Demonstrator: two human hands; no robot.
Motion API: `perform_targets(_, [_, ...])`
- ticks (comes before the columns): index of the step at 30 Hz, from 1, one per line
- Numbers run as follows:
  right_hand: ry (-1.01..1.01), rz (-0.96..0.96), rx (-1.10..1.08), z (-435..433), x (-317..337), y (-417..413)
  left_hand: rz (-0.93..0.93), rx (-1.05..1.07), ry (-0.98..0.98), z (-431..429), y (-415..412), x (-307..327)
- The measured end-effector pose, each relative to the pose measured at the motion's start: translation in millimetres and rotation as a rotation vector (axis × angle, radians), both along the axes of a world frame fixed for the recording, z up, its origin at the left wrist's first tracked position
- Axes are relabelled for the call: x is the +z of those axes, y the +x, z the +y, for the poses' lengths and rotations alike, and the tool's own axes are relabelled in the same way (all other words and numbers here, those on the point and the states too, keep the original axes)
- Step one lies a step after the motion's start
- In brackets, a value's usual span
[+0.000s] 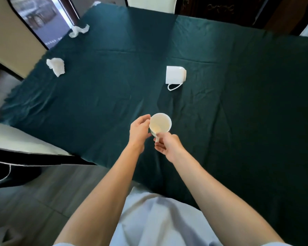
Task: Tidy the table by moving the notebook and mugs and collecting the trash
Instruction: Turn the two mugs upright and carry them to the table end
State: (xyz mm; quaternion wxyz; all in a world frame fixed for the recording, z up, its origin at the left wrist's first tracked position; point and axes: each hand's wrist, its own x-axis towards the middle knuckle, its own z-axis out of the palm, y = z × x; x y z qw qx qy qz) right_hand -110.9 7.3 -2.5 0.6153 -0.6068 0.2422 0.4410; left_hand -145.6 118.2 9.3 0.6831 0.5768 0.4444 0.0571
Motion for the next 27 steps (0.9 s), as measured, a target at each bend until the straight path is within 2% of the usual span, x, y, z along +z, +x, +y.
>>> perform_targets(7, [0.013,0.040,-0.035,13.2,0.6,-29.9,0.010,0.032,-0.050,20.8,-33.4,-1.5])
perform_targets(15, [0.074,0.093,-0.116,41.7,7.0,-51.6,-0.008,-0.098,-0.053,58.2,-51.7,0.4])
perform_targets(27, [0.003,0.135,-0.335,106.4,1.2,-106.1,-0.009,-0.272,-0.183,128.6,-83.1,-20.1])
